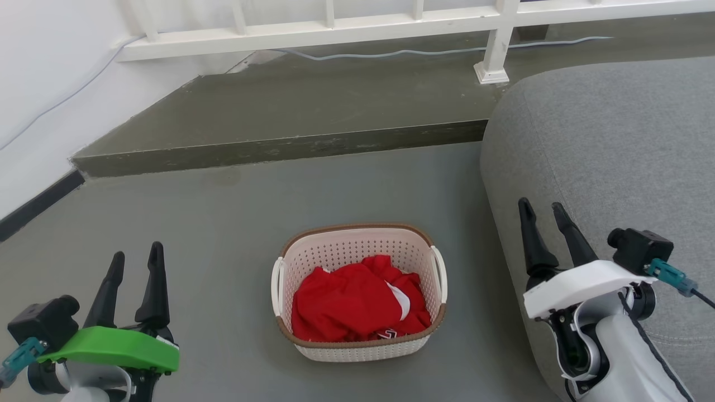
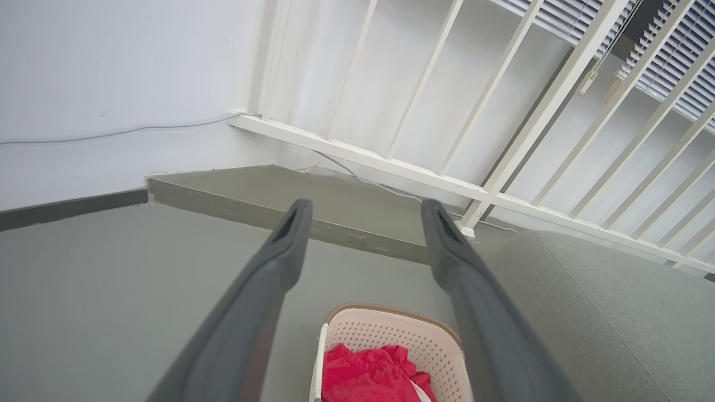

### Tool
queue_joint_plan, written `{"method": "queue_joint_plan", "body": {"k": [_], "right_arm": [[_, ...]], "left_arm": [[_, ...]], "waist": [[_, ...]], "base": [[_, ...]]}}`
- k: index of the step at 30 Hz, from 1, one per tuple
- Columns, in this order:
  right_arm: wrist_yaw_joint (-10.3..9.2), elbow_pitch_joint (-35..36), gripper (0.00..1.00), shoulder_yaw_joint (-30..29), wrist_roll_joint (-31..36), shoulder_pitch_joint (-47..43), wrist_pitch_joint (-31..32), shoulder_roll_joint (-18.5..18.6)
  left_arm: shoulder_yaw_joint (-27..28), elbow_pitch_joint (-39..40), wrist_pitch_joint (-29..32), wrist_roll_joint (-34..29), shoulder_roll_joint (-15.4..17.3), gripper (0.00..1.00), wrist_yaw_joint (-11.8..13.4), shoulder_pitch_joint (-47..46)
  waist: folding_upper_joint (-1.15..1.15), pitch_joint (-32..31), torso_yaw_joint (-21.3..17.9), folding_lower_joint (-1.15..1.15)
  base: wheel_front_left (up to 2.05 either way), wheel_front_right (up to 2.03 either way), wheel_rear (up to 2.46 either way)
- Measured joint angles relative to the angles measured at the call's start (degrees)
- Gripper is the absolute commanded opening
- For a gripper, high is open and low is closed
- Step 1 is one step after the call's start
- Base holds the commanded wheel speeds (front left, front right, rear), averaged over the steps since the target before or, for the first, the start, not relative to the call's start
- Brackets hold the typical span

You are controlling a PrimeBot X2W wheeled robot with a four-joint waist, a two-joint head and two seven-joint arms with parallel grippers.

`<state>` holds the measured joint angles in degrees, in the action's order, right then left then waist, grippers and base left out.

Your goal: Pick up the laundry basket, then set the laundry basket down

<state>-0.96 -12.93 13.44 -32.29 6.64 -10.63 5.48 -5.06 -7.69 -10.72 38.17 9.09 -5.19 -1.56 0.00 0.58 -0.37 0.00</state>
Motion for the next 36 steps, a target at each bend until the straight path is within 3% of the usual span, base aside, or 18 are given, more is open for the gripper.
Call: {"method": "queue_joint_plan", "body": {"k": [19,36], "right_arm": [[-2.75,0.8,1.0,2.75,15.37,1.37,-3.66,-0.29],[-3.19,0.45,1.0,2.37,15.75,1.4,-3.8,-1.18]], "left_arm": [[0.62,2.09,-3.55,-13.34,-1.0,1.0,-0.08,0.0],[1.68,2.13,-3.7,-15.21,-2.34,1.0,-0.86,-0.06]], "waist": [[0.0,1.18,-0.02,0.0],[0.0,1.61,-0.1,0.0]], "base": [[0.0,0.0,0.0],[0.0,0.0,0.0]]}}
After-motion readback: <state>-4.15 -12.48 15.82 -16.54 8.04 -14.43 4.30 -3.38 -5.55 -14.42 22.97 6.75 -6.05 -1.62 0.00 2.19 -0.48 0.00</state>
